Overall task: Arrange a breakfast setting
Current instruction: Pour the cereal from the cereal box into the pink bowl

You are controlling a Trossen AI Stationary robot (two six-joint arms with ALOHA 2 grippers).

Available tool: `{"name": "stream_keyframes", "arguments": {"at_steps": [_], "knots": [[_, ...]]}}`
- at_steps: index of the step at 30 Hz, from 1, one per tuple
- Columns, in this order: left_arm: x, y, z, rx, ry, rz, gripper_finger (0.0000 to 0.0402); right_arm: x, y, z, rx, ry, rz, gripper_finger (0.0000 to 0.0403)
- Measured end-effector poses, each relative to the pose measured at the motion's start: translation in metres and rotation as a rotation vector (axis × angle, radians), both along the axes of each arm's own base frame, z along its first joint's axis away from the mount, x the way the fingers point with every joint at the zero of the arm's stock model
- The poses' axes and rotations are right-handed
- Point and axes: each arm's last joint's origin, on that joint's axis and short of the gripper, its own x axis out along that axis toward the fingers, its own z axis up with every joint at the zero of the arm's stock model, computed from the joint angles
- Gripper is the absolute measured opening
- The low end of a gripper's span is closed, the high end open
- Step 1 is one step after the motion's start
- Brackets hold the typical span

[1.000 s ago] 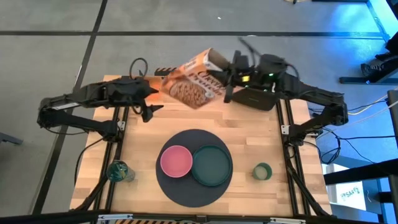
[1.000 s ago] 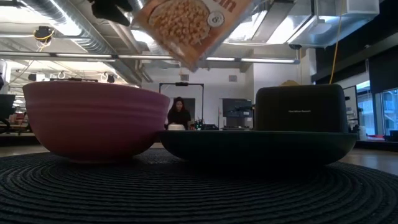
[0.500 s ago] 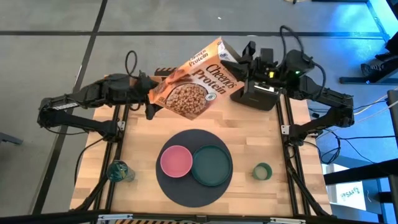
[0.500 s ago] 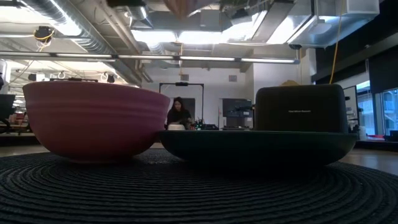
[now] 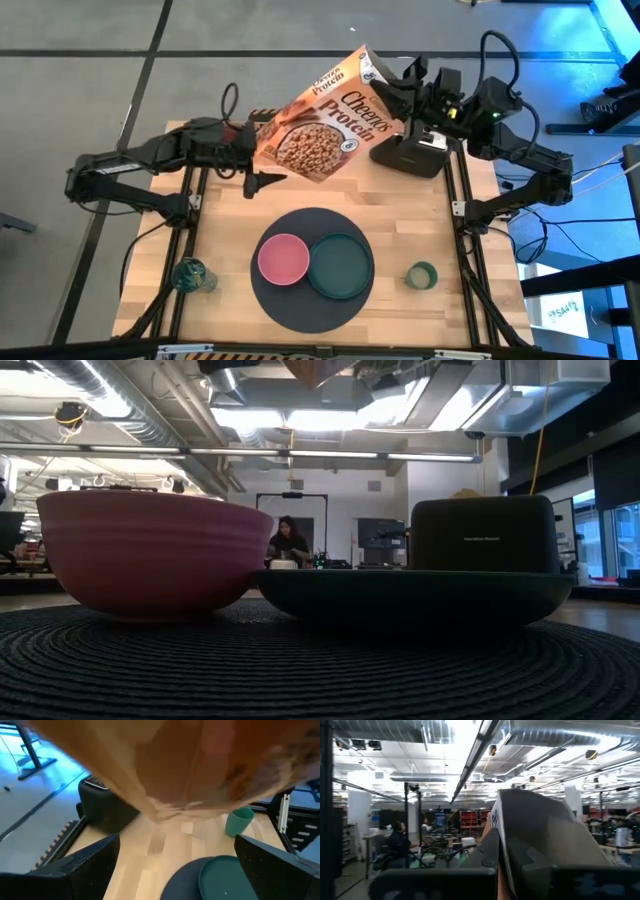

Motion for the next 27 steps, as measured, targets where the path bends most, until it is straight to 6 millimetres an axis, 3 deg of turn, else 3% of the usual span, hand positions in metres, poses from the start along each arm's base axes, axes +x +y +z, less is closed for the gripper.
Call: {"name": "stream_keyframes", "arguments": {"at_steps": [10, 13, 18, 24, 27], "knots": [[0.007, 0.01, 0.024, 0.063, -0.263, 0.039, 0.0389, 0.001, 0.0, 0.0, -0.006, -0.002, 0.011, 0.0], [0.009, 0.013, 0.021, 0.053, -0.242, 0.049, 0.038, 0.005, -0.001, -0.003, -0.007, 0.019, 0.02, 0.0], [0.01, 0.015, 0.015, 0.079, -0.183, 0.051, 0.0309, 0.004, 0.001, -0.004, -0.03, 0.046, 0.08, 0.0], [-0.012, 0.013, 0.005, 0.132, -0.004, -0.014, 0.02, 0.015, 0.004, -0.024, -0.019, 0.242, 0.213, 0.0], [-0.027, 0.012, 0.0, 0.129, 0.085, -0.057, 0.0196, 0.028, 0.004, -0.041, 0.047, 0.367, 0.286, 0.0]]}}
